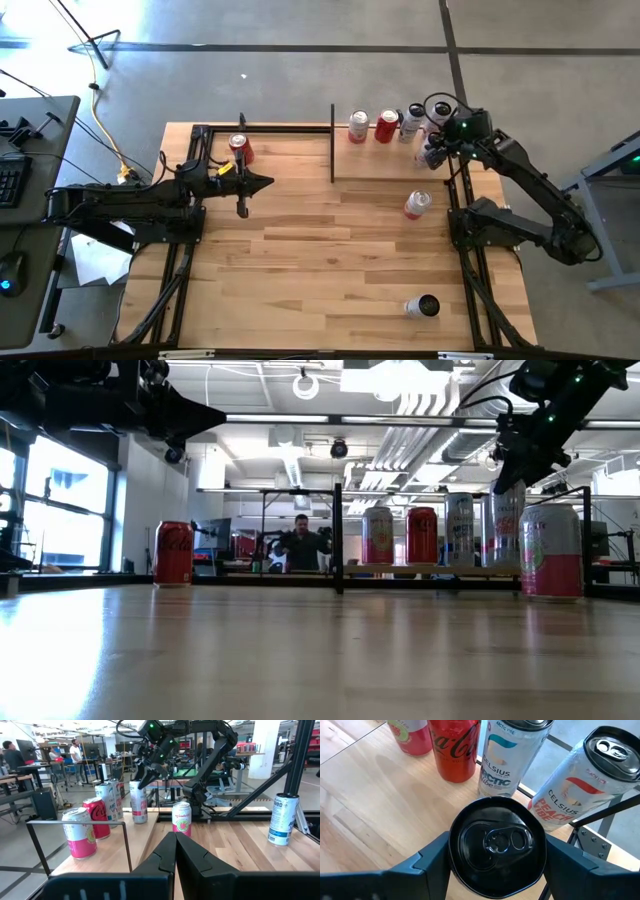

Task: Place canned beverage on shelf
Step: Put the white and pink soda can on the shelf aligned with the other white and pink soda can

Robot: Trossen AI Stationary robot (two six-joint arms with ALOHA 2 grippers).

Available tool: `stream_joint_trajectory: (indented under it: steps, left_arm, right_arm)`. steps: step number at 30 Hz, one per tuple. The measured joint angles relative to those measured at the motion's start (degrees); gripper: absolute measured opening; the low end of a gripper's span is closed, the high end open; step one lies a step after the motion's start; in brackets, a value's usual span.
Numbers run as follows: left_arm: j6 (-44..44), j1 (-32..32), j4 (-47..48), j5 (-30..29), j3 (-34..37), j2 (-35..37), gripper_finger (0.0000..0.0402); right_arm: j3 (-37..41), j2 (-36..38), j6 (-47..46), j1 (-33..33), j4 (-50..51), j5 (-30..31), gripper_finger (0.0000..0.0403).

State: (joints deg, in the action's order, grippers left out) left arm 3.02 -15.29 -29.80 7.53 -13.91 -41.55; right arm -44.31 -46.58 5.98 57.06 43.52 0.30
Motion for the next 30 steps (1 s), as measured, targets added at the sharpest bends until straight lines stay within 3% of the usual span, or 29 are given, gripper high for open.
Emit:
stream_joint_trajectory:
  steps: [6,10,13,30]
  left_arm:
    - [-0.43,0.00,0.00,0.02,0.00,0.01,0.0000]
    - [-0.43,0.00,0.00,0.03,0.00,0.00,0.0000]
    - [-0.43,0.00,0.00,0.03,0.00,0.01,0.0000]
    - [-0.40,-0.02,-0.01,0.02,0.00,0.00,0.0000]
  right_arm:
    - [0.02,-0.03,-1.69,-0.02,-0.01,0.67,0.0243]
    - [0.15,-0.14,-2.35,-0.04,0.38,0.78,0.0306]
    - [0.28,-0.23,-2.19,-0.04,0.41,1.08,0.0328]
    - [0.18,-0.25,-1.46,-0.04,-2.14,1.44,0.0324]
